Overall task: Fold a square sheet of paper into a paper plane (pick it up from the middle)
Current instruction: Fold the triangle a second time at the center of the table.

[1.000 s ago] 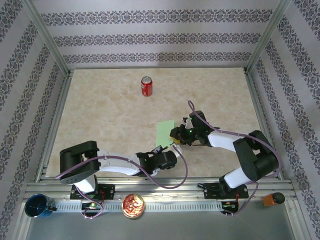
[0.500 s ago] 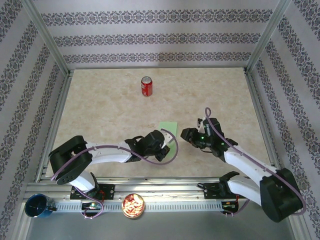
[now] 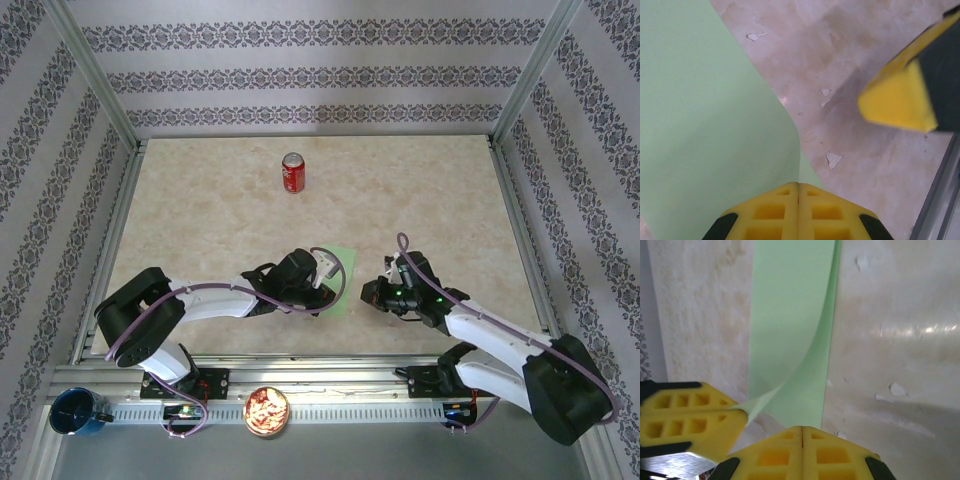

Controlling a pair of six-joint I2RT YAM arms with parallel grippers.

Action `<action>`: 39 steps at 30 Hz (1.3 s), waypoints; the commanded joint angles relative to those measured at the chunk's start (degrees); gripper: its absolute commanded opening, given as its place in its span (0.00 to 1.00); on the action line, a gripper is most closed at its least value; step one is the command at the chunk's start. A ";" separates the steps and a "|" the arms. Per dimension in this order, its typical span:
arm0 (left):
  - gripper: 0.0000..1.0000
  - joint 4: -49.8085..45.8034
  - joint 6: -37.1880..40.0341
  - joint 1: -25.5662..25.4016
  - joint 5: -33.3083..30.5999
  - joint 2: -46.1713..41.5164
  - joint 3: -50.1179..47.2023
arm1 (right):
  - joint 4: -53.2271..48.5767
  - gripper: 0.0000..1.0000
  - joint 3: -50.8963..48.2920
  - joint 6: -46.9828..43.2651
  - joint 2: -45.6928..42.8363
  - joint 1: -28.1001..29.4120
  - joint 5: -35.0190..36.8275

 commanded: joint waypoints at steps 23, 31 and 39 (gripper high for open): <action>0.00 3.13 -4.06 1.00 -1.61 -1.71 -1.57 | 4.83 0.00 6.10 2.68 15.09 12.42 7.81; 0.00 3.27 -4.77 1.00 -1.91 -1.37 -1.53 | -0.87 0.00 7.85 0.00 17.53 13.16 10.30; 0.00 4.35 -6.40 2.08 -2.49 -1.54 -2.00 | -11.12 0.00 9.95 -3.73 17.57 12.96 15.43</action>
